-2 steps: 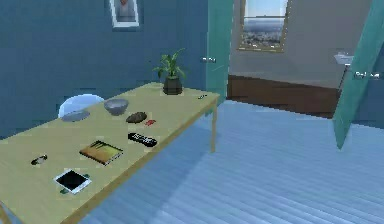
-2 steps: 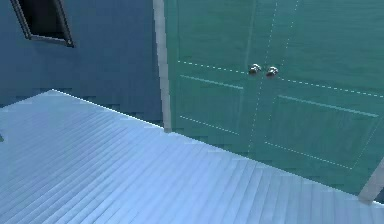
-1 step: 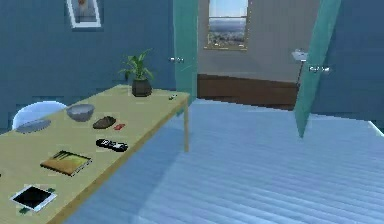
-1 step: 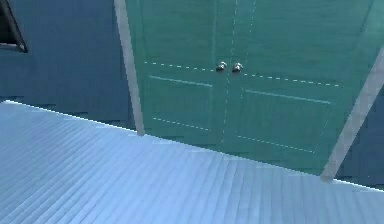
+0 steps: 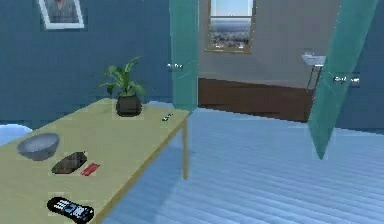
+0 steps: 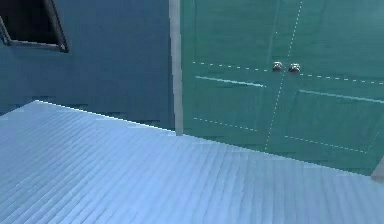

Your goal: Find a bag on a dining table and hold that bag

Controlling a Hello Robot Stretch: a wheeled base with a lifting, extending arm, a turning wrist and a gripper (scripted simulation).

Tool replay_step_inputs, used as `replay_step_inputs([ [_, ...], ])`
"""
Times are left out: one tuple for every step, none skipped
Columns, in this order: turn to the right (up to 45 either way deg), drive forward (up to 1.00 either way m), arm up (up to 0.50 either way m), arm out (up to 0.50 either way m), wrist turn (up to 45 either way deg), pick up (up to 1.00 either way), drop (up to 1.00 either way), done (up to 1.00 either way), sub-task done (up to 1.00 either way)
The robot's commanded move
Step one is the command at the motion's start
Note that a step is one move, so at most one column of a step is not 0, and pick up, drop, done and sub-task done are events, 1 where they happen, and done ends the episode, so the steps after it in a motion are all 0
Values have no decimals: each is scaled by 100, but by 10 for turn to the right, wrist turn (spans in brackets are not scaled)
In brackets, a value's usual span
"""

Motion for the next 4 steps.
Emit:
replay_step_inputs([
  [-450,0,0,0,0,0,0,0,0],
  [-450,0,0,0,0,0,0,0,0],
  [-330,0,0,0,0,0,0,0,0],
  [450,0,0,0,0,0,0,0,0],
])
